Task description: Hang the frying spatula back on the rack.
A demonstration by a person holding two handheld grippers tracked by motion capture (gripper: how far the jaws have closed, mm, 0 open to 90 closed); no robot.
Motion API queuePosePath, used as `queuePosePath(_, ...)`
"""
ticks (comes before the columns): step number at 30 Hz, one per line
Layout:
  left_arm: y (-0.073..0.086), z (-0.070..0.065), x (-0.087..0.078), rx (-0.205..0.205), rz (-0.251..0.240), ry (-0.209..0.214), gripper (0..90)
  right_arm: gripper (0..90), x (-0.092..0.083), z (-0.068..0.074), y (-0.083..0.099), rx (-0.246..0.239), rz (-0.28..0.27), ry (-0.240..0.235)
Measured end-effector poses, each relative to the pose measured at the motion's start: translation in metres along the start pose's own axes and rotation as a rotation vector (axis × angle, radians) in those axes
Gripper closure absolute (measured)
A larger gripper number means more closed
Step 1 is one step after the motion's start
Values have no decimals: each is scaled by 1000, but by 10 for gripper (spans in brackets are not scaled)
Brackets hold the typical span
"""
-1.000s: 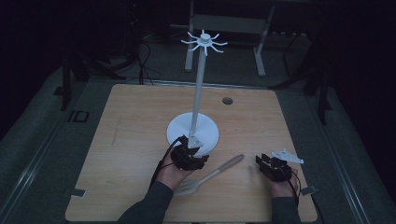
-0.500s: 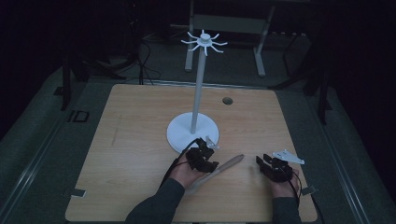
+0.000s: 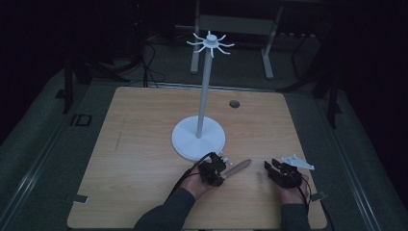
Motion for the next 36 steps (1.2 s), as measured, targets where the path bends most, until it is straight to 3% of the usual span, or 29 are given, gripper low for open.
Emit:
queuePosePath(5, 9, 5, -4, 14, 3, -8, 777, 617, 0, 1, 0, -1, -2, 1)
queuePosePath(10, 33, 22, -15, 31, 26, -34, 777, 617, -1, -1, 1, 5, -1, 3)
queuePosePath(12, 33, 22, -15, 31, 26, -34, 777, 617, -2, -1, 1, 6, -2, 3)
queuePosePath(13, 50, 35, -23, 34, 41, -52, 778, 618, -2, -1, 2, 7, -1, 4)
queuePosePath(16, 61, 43, -28, 28, 56, -61, 778, 617, -1, -1, 2, 4, 3, 4)
queuePosePath(26, 55, 42, -23, 6, 77, -38, 734, 617, 1, 1, 3, 2, 8, 3)
queuePosePath(36, 47, 41, -22, 24, 114, -39, 751, 616, 0, 0, 3, 2, 7, 6)
Point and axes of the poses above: each handheld gripper's, and its own axes: x roughly forward along the jaws, y roughly out of its underside, z roughly to its left, the point moved 9 cm from there along x, roughly forward along the jaws, and after that the axes turned 10 degrees about -y, right-handed, at the moved point
